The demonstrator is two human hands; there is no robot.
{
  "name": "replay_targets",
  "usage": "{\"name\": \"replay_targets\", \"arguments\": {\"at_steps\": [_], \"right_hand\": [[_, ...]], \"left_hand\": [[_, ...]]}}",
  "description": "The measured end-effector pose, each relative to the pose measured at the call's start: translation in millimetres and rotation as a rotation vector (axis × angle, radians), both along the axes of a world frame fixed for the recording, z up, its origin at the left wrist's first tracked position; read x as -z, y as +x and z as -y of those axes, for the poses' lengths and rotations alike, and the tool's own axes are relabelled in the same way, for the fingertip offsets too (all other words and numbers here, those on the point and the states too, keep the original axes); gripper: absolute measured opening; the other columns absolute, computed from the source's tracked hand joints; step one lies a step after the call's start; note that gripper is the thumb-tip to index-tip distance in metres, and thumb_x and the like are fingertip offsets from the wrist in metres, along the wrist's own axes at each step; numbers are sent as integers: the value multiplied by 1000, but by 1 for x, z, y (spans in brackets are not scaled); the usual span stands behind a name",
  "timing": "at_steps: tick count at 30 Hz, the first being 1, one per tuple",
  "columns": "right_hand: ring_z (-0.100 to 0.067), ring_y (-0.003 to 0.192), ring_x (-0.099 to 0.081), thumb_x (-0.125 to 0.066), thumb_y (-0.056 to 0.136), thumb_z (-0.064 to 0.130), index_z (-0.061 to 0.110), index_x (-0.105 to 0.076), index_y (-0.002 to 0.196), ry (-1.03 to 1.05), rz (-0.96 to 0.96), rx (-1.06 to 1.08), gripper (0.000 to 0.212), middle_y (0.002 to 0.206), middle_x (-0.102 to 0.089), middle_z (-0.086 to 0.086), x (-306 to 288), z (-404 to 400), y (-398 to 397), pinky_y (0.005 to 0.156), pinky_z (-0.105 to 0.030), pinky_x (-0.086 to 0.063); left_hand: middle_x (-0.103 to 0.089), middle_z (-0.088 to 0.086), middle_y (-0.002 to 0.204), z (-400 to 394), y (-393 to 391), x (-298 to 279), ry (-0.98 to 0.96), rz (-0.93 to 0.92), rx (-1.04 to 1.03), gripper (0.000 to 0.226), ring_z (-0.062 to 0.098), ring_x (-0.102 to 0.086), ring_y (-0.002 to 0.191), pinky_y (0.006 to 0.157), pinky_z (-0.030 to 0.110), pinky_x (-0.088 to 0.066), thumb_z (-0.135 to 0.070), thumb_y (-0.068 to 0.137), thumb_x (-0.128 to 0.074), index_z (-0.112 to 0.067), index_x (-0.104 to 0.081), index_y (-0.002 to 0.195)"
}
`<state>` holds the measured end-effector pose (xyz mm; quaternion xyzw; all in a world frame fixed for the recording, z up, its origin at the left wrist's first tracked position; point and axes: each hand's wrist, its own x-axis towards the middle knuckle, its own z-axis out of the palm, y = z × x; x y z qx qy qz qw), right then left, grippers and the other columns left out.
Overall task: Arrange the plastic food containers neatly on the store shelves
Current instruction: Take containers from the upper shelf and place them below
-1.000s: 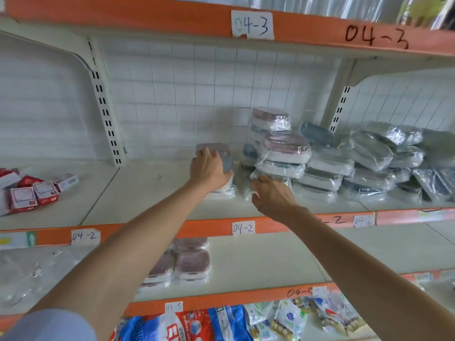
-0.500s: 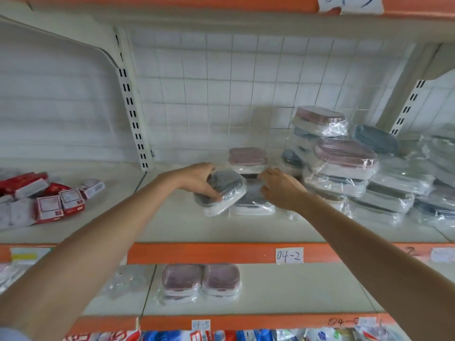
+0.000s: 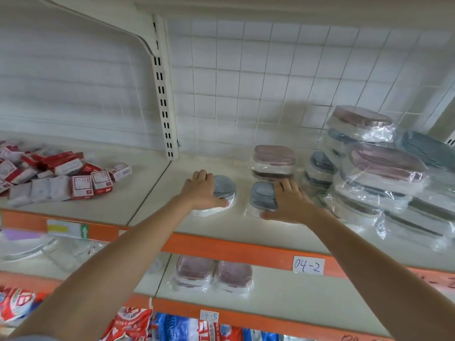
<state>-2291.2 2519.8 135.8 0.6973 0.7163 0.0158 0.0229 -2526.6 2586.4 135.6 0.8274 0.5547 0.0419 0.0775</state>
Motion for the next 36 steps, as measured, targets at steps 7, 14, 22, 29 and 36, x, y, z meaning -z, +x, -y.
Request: {"name": "replay_targets", "arguments": {"at_steps": [7, 14, 22, 29, 36], "right_hand": [[-25, 117, -36, -64, 69, 65, 9, -31, 134, 222, -82, -57, 92, 126, -37, -7, 7, 38, -20, 103, -36, -29], [-33, 94, -60, -86, 37, 40, 0, -60, 110, 679, -23, -179, 86, 101, -60, -15, -15, 97, -24, 92, -40, -47], [-33, 101, -56, -81, 47, 45, 2, -56, 119, 630, -97, -420, 87, 108, -57, -14, -8, 173, -12, 95, -42, -45], [-34, 102, -59, -81, 48, 51, 2, -59, 116, 383, -48, -514, 87, 111, -60, -14, 44, 237, 14, 95, -43, -47], [-29, 123, -39, -70, 68, 54, 10, -36, 138, 27, -55, -398, 90, 134, -41, -10, 122, 266, 56, 111, -35, -23]], "left_hand": [[-40, 6, 125, 27, 12, 1, 234, 48, -115, 86, 26, -36, 118, 95, 36, -31, -63, 66, -70, -11, -41, 128], [-52, 20, 116, 89, 22, -8, 666, 203, -155, 91, 37, -49, 107, 87, 46, -38, -45, 54, -87, 5, -51, 121], [-54, 17, 108, 175, 31, 1, 717, 165, -75, 84, 33, -51, 98, 80, 41, -41, -45, 52, -81, 2, -55, 117], [-55, 11, 101, 246, 26, 53, 617, 105, -16, 79, 29, -53, 90, 76, 37, -43, -61, 56, -66, -3, -59, 108], [-42, 10, 120, 277, 44, 129, 178, -74, 27, 92, 26, -44, 111, 94, 35, -39, -75, 67, -58, -10, -44, 131]]}}
